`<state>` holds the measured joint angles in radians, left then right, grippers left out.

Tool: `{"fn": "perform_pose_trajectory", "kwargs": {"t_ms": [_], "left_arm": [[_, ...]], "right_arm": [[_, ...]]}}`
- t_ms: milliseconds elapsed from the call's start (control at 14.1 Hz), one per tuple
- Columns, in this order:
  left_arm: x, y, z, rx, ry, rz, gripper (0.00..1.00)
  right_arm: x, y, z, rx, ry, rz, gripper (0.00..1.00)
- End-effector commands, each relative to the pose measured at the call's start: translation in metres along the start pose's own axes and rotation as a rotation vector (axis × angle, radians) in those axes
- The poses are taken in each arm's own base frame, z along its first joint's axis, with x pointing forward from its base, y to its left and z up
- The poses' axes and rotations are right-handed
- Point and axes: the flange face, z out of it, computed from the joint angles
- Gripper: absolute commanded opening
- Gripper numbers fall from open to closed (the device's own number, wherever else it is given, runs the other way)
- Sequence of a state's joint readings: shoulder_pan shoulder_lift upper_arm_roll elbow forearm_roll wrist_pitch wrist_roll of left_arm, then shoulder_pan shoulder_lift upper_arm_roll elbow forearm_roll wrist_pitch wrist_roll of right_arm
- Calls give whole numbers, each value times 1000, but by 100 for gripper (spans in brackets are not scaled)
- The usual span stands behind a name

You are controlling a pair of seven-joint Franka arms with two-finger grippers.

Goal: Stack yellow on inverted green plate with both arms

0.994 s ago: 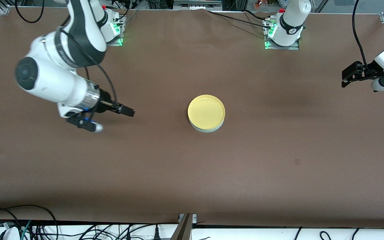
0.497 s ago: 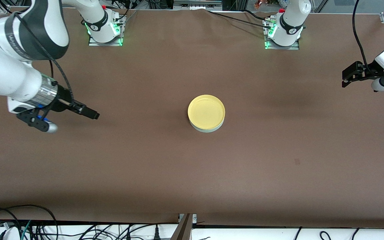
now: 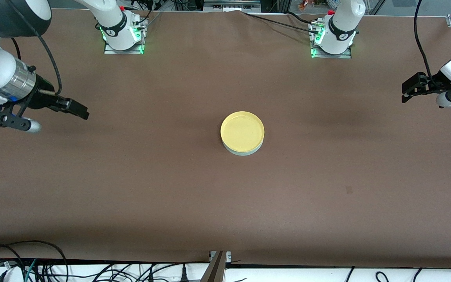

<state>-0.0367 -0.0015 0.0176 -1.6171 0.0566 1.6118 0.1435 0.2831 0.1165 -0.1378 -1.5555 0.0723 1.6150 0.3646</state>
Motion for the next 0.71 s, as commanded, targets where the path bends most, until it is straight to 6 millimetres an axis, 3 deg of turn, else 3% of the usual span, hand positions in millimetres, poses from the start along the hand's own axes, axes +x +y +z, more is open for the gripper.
{"fn": "perform_pose_trajectory", "kwargs": {"t_ms": [0, 284, 639], "left_arm": [[4, -1, -5, -15, -2, -6, 100], [4, -1, -5, -15, -2, -6, 100], [4, -1, -6, -15, 0, -6, 100]], "right_arm": [[-32, 15, 10, -37, -8, -88, 100], [-56, 48, 14, -44, 4, -211, 100], [-57, 54, 15, -77, -16, -245, 100]]}}
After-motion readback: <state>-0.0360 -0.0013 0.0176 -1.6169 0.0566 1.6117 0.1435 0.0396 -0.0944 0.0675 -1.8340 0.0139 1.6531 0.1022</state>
